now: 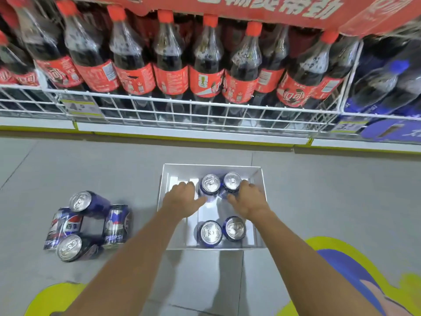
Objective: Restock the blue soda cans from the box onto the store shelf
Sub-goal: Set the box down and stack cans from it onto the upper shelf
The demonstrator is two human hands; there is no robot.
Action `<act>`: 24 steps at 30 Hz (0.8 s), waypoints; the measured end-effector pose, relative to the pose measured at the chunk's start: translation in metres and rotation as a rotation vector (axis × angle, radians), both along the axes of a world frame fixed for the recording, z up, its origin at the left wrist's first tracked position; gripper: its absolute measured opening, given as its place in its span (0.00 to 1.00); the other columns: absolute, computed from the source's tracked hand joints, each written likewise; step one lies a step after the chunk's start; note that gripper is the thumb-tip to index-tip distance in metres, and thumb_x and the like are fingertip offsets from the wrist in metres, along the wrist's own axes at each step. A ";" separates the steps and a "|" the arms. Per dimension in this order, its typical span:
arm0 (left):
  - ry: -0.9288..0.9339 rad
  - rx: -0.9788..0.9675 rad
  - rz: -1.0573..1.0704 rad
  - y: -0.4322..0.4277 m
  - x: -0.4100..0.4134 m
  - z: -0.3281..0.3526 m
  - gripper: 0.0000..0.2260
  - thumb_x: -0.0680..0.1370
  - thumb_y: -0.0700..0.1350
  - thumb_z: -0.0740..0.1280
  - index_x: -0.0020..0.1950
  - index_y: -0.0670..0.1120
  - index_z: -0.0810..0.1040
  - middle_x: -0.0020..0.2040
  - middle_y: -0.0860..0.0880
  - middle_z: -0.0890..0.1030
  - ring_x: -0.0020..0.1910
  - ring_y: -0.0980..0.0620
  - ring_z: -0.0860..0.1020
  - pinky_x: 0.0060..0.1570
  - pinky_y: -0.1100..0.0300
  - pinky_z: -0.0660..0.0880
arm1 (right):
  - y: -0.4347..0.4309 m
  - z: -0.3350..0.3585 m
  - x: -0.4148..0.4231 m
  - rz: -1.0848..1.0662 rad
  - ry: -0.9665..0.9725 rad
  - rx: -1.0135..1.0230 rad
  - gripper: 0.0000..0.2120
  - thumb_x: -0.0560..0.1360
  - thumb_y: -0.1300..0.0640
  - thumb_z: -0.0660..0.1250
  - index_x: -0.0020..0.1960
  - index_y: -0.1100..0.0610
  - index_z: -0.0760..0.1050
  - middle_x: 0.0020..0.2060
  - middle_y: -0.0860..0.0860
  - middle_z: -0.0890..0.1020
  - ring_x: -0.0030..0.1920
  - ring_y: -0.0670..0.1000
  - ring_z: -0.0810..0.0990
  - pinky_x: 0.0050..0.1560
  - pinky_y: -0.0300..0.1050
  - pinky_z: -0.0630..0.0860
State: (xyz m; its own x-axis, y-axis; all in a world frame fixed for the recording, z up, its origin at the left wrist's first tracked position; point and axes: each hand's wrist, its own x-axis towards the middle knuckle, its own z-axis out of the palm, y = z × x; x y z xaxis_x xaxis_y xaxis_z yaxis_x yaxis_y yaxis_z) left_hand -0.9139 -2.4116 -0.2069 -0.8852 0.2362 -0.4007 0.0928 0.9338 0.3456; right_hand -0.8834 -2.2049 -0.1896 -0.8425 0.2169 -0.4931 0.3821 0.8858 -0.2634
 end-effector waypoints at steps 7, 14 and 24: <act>0.027 0.186 0.030 0.024 -0.020 -0.031 0.27 0.69 0.58 0.75 0.62 0.45 0.75 0.55 0.48 0.81 0.56 0.45 0.80 0.54 0.54 0.76 | 0.006 -0.029 -0.011 0.017 0.184 0.001 0.29 0.73 0.40 0.73 0.60 0.62 0.72 0.54 0.60 0.83 0.57 0.62 0.81 0.56 0.52 0.75; 0.057 0.408 0.245 0.025 -0.016 -0.012 0.25 0.62 0.51 0.80 0.56 0.48 0.79 0.50 0.52 0.84 0.53 0.48 0.82 0.51 0.55 0.78 | 0.009 -0.016 -0.004 -0.040 0.302 -0.196 0.26 0.68 0.45 0.78 0.60 0.54 0.75 0.50 0.52 0.86 0.52 0.57 0.84 0.48 0.47 0.78; -0.099 0.588 0.213 -0.009 -0.008 0.269 0.23 0.58 0.51 0.82 0.50 0.52 0.81 0.45 0.52 0.86 0.47 0.49 0.85 0.48 0.46 0.81 | 0.004 0.251 0.025 -0.003 0.368 -0.345 0.25 0.65 0.38 0.77 0.57 0.47 0.77 0.47 0.43 0.83 0.47 0.46 0.81 0.49 0.47 0.79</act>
